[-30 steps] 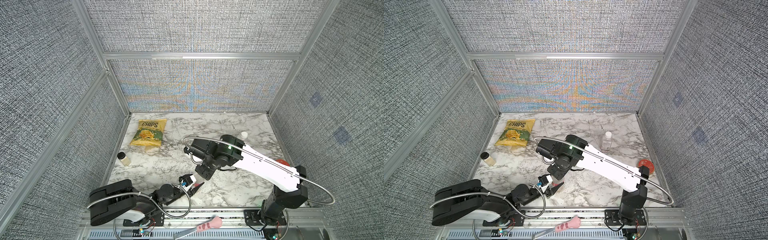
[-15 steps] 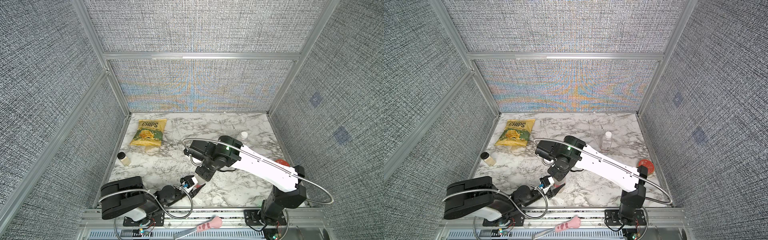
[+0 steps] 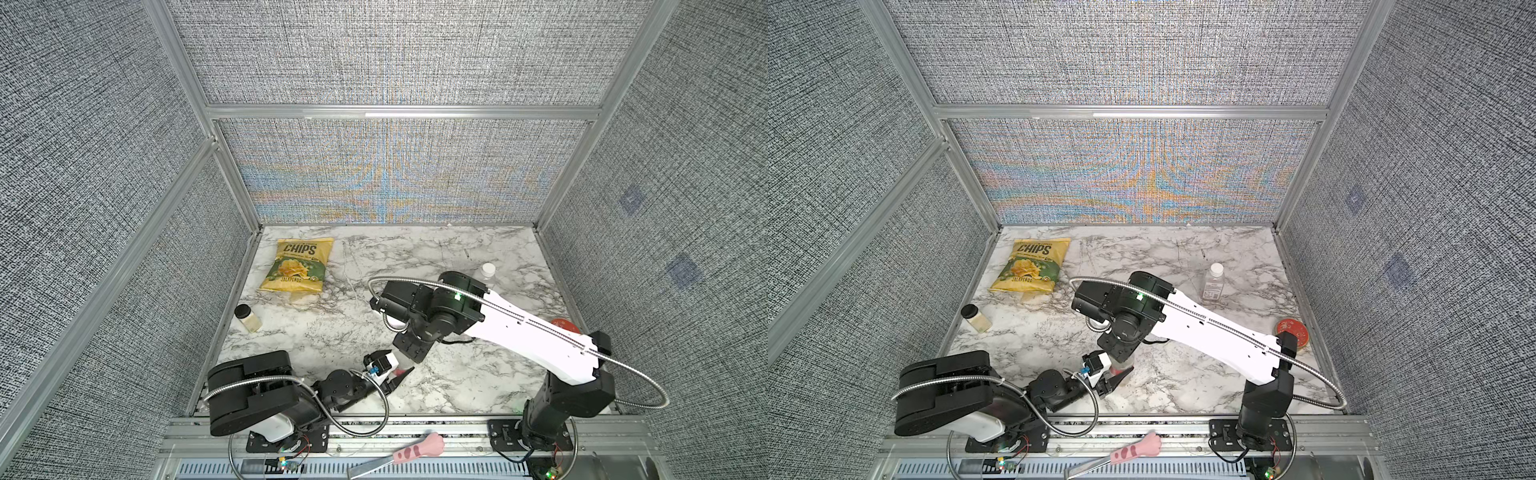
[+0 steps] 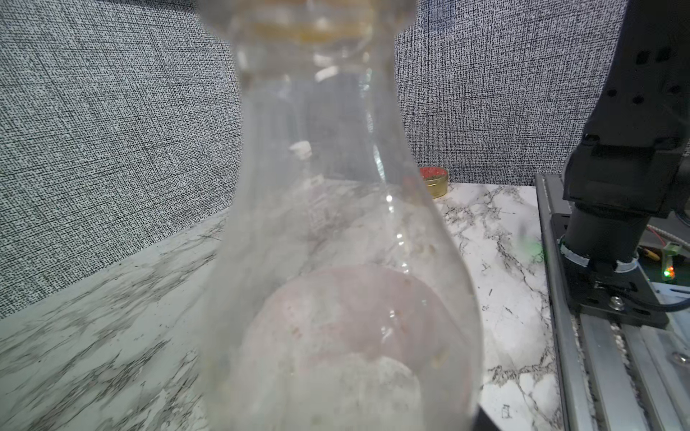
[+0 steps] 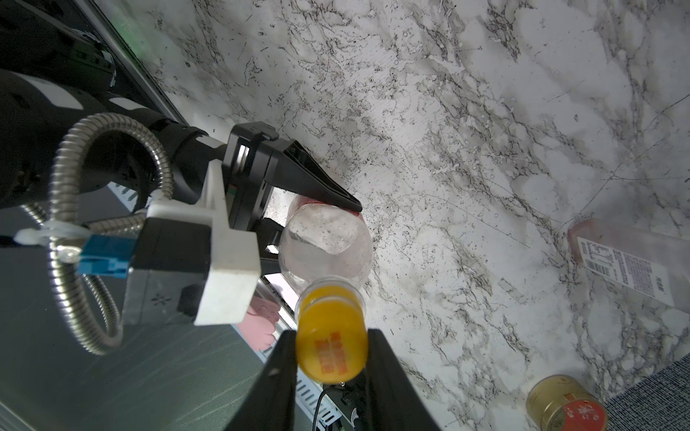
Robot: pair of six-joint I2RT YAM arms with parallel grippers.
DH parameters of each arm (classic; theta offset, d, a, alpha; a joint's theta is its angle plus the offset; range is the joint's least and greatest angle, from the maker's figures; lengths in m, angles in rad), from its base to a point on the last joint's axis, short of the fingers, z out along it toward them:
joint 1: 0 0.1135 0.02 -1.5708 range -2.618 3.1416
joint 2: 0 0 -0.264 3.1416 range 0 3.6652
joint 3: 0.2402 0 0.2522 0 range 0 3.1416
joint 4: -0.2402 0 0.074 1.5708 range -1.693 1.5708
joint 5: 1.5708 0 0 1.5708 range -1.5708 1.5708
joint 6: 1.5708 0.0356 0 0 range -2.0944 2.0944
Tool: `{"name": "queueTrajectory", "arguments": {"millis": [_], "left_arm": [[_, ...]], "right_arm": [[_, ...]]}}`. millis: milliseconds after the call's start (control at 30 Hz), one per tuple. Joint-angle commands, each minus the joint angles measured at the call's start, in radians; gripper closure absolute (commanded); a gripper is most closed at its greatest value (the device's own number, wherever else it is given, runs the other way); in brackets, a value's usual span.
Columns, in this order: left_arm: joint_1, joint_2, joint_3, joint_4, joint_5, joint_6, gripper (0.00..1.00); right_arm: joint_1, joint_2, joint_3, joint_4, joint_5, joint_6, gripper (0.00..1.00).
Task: Screw on the bottle caps
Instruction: Close the bottle cap on the plastic bottle.
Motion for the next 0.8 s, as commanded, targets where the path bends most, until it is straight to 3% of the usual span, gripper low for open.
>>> {"name": "queueTrajectory", "arguments": {"millis": [0,767], "left_arm": [[-0.003,0.003,0.007,0.086,0.007,0.0,0.45],[-0.014,0.02,0.008,0.086,-0.014,0.002,0.45]], "right_arm": [[-0.001,-0.01,0.014,-0.01,0.019,0.011,0.68],[0.011,-0.015,-0.011,-0.018,0.0,0.02,0.68]]}}
